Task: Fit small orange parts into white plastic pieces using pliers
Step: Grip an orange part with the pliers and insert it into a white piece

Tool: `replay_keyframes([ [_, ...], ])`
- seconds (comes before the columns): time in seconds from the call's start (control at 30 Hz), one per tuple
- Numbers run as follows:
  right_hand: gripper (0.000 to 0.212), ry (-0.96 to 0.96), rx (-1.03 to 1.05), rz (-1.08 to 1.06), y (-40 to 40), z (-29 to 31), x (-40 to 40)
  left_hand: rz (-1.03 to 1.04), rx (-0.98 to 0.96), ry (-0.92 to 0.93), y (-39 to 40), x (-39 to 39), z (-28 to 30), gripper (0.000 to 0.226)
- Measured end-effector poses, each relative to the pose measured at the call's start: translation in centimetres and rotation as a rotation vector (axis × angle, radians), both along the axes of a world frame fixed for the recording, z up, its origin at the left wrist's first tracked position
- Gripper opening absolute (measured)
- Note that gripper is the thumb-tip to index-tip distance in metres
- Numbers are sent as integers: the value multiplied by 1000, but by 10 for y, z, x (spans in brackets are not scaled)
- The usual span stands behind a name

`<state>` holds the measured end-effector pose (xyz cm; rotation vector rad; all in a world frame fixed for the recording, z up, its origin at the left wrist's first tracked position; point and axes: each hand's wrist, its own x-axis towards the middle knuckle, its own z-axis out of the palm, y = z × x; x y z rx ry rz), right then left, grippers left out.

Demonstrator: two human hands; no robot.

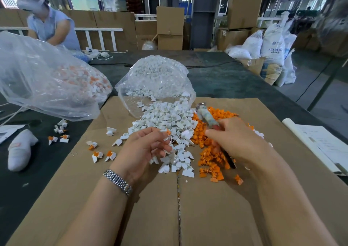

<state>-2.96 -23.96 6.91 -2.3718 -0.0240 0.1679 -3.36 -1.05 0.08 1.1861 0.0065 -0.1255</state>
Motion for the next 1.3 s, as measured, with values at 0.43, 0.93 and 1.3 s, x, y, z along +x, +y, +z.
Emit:
replay_keyframes([
  [0.43,24,345,223,220,36,-4,-31,51,54,-6,-2,-5,15,10],
  [0.93,13,271,111,310,38,-14,-29,71,136,14,0,0,12,18],
  [1.3,40,-13,-5,264,54,-43,-34,94,176,42,-1,-2,4,12],
])
